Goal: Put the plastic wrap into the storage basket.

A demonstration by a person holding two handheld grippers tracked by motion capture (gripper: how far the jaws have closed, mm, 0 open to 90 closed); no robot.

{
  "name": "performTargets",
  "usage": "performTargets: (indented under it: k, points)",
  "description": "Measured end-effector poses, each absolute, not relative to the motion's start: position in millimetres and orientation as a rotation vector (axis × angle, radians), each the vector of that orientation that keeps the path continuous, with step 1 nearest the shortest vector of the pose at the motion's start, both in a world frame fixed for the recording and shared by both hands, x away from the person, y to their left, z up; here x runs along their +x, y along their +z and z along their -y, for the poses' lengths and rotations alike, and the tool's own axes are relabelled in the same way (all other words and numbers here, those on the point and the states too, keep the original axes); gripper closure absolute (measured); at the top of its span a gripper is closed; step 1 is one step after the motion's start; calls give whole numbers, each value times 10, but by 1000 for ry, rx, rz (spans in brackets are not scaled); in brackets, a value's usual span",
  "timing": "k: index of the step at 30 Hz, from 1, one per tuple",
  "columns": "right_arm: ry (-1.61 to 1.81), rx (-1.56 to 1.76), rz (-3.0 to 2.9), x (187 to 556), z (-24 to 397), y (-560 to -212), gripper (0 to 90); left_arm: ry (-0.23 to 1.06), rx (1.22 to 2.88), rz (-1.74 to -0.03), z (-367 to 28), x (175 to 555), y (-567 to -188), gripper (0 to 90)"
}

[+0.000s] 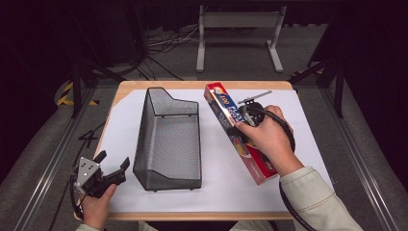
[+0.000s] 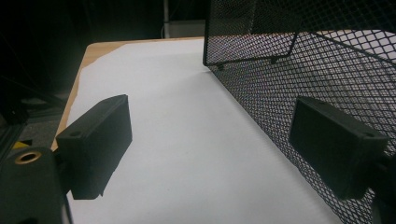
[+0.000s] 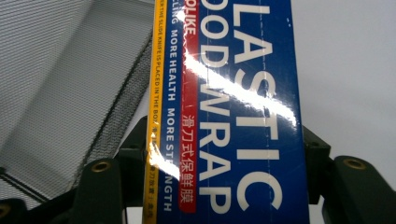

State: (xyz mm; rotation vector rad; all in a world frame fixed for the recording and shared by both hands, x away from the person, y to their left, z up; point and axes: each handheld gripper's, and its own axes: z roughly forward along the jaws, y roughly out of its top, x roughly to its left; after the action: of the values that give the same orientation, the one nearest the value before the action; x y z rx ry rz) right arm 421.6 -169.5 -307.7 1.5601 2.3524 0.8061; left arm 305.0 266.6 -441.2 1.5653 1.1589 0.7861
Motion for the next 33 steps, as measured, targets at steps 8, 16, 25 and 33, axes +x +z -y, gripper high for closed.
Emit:
performTargets:
  k: [8,16,25,33]
  points:
    - [814,1530,-2377,4158,1455,-3014,393,787,1562,-1157,-2669,3050,-4411,141]
    - [830,1493,-2411,4132,1206,-2975,393,785,1565,-1155,-2667,3053,-4409,141]
    - [832,1453,-2445,4117,969,-2946,393,782,1567,-1151,-2657,3062,-4413,141]
    - [846,1414,-2479,4117,739,-2935,392,782,1562,-1150,-2663,3058,-4406,141]
